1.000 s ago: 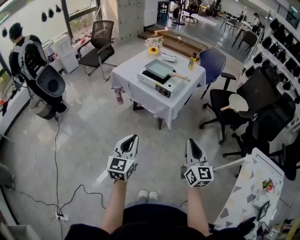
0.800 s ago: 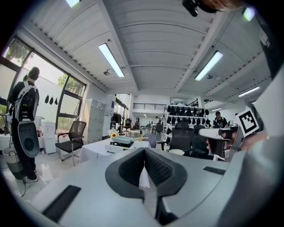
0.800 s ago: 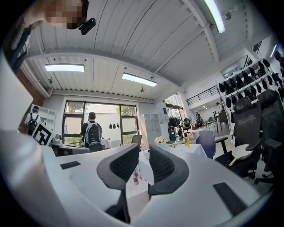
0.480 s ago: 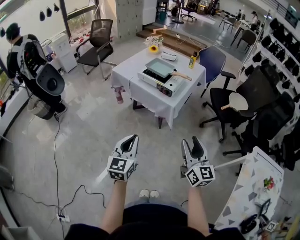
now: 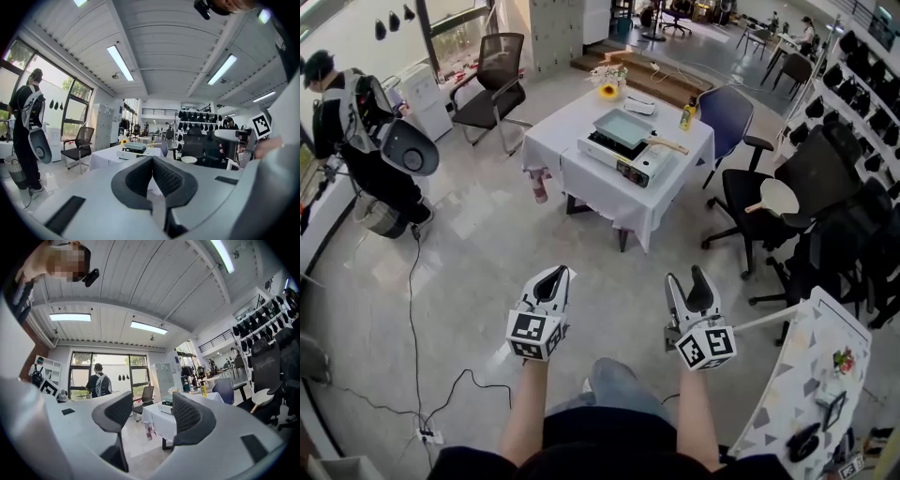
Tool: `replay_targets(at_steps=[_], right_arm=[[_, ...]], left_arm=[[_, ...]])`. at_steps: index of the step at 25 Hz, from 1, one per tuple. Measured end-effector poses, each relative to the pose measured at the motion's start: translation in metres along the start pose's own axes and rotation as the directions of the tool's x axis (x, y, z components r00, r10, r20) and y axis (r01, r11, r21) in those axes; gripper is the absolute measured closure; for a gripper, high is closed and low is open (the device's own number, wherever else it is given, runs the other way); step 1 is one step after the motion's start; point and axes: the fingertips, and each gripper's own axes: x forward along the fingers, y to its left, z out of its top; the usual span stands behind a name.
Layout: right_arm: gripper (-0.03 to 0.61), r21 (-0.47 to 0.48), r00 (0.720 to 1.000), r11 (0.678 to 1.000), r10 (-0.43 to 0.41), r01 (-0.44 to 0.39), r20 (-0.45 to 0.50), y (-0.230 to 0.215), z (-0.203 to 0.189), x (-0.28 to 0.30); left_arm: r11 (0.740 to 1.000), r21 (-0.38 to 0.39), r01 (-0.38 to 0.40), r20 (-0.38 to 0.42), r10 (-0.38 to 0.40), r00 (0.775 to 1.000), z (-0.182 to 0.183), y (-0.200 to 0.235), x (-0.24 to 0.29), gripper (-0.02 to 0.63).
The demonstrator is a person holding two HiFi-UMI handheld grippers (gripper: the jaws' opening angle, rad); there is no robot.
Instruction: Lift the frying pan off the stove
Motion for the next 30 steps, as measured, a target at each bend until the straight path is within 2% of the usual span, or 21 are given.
replay_targets(at_steps=[9, 17, 25, 30], right_arm=[[0.328, 0.007, 0.998, 0.998, -0.056, 0.056, 0.006, -0.029, 0.005, 0.031], [0.328, -0.006, 0.997, 0.998, -0.069, 0.070, 0.034, -0.074, 0.006, 0.114], [0.328, -0.032, 0.993, 0.994, -0.106, 0.108, 0.055, -0.147, 0.013, 0.265], [0.328, -0.030, 0.987, 0.988, -0.149, 0.151, 0.067, -0.208, 0.029, 0.356]], left_arm=[[1.000, 0.006, 0.004, 0.008, -0.004, 1.000, 0.005, 0.022, 0.034, 0.594], [0.999, 0.025, -0.028, 0.020, 0.028, 0.999, 0.014, 0.076, 0.095, 0.594], [0.998, 0.027, -0.052, -0.004, 0.052, 0.999, 0.025, 0.172, 0.229, 0.594], [0.998, 0.045, -0.040, -0.011, 0.041, 0.999, 0.054, 0.227, 0.339, 0.594]])
